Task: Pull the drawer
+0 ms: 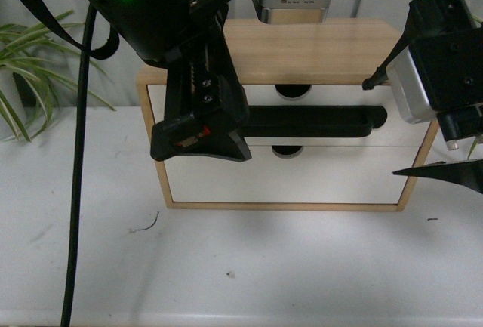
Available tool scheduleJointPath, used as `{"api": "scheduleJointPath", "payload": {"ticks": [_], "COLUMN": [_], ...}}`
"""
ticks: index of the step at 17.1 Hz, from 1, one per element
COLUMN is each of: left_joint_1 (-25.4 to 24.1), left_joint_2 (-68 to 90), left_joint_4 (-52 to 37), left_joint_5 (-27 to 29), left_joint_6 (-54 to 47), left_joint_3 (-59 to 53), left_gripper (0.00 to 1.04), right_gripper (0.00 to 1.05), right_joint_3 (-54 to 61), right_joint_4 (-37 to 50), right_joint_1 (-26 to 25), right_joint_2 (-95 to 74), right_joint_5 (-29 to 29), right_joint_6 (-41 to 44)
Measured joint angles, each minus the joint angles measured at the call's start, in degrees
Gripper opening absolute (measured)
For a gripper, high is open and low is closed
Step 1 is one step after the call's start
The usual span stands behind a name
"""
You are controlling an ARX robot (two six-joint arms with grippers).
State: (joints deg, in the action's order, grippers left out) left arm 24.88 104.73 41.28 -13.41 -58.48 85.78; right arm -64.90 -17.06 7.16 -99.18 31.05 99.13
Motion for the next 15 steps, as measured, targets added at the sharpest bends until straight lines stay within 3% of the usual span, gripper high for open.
{"api": "scheduleJointPath", "payload": {"ticks": [15], "left_joint_1": [1.1], "left_joint_2": [7.8], "left_joint_4": [-6.3], "left_joint_5": [-0.8], "left_joint_6": [1.3], "left_joint_3": [0.4], "left_gripper": [0.98], "right_gripper": [0.98], "right_joint_3": [-3.5], "right_joint_4": [-0.1], "right_joint_1": [3.3], "right_joint_2": [-8.5], "right_joint_5": [-2.3], "right_joint_6": [0.4]}}
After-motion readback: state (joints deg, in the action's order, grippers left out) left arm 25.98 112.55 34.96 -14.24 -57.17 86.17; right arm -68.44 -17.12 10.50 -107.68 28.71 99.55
